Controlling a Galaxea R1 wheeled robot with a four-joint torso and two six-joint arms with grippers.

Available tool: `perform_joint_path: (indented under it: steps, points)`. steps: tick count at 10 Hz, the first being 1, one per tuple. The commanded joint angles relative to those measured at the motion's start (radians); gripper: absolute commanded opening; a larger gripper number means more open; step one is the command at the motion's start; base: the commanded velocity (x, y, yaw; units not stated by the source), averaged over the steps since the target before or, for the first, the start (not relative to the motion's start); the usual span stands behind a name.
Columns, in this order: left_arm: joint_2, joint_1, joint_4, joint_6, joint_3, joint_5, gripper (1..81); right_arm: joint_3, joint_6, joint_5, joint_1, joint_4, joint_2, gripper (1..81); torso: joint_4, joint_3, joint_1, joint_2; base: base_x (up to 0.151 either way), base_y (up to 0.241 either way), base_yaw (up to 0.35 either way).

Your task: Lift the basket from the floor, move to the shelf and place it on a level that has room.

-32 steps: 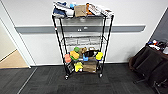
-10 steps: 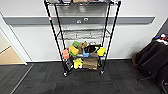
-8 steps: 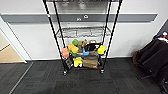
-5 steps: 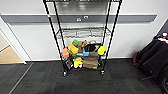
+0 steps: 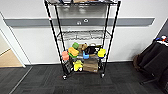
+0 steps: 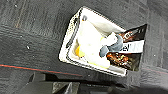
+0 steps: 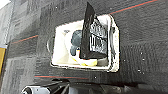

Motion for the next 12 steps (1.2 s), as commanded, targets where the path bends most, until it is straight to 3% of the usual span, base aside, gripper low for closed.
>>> perform_joint_path:
  steps: [1, 3, 4, 7, 12]
  points:
    - [-0.021, -0.103, -0.005, 0.001, 0.004, 0.103, 81.1, 0.008, 0.0, -0.104, 0.094, 0.012, -0.017, 81.1, 0.0, 0.0, 0.062, -0.097, 0.0, 0.0, 0.0]
    - [-0.021, -0.132, -0.007, 0.0, 0.009, 0.153, 81.1, 0.003, 0.002, -0.15, 0.121, 0.032, -0.016, 81.1, 0.0, 0.0, 0.105, -0.164, 0.0, 0.0, 0.0]
    - [-0.023, -0.138, -0.008, 0.001, 0.009, 0.155, 81.1, 0.002, 0.002, -0.152, 0.131, 0.046, -0.017, 81.1, 0.0, -0.069, 0.127, -0.199, 0.0, 0.0, 0.0]
    - [-0.024, -0.169, -0.016, 0.0, 0.013, 0.167, 81.1, -0.001, 0.002, -0.154, 0.154, 0.071, -0.016, 81.1, 0.0, -0.126, 0.176, -0.278, 0.0, 0.0, 0.0]
    - [-0.02, -0.237, -0.028, 0.0, 0.013, 0.227, 81.1, -0.012, 0.002, -0.196, 0.197, 0.103, -0.014, 81.1, 0.0, -0.282, 0.282, -0.445, 0.0, 0.0, 0.0]
